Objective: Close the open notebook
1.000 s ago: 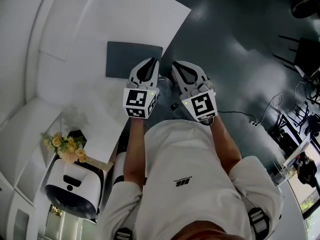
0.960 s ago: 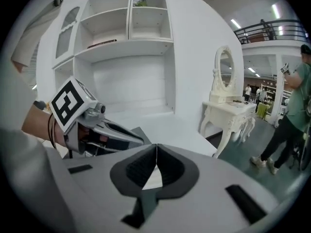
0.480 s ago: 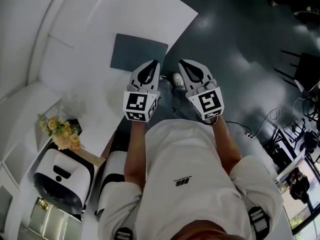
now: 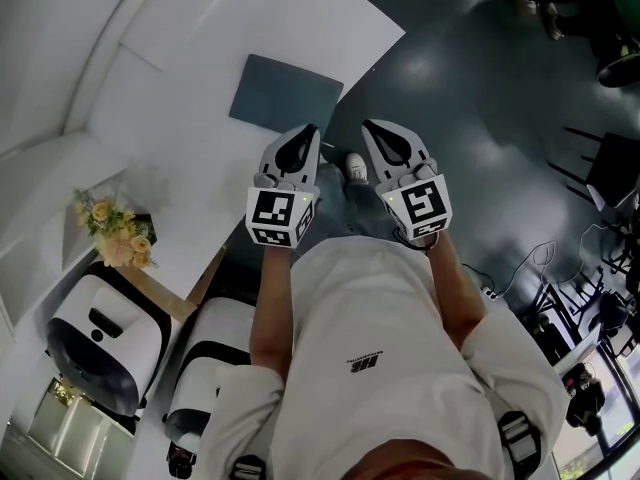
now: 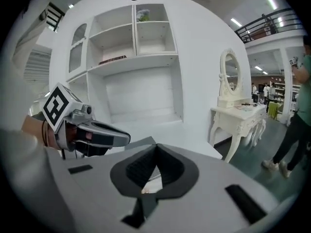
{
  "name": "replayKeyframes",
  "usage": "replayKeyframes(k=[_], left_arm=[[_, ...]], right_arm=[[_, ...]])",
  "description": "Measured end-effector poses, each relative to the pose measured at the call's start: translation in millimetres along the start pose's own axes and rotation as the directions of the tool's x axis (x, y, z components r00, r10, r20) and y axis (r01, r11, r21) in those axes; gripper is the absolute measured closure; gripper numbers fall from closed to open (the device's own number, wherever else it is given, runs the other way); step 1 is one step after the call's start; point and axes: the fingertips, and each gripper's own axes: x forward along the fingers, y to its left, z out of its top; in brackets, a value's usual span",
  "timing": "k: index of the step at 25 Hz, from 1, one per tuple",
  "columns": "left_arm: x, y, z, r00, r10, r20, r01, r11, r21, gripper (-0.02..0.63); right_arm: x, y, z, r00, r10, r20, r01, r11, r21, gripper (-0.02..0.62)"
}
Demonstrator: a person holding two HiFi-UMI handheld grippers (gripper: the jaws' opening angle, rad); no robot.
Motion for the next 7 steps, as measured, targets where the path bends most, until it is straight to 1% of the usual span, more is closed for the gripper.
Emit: replayKeyframes(k=[7], left_arm=[[-14.5, -14.5, -5.0, 1.000, 0.025, 0.013, -0.025, 1.000, -0.008, 0.606]], right_arm=[[-15.2, 3.3, -1.9, 1.000, 0.019, 0.007, -0.019, 1.000, -0.024, 0.600]])
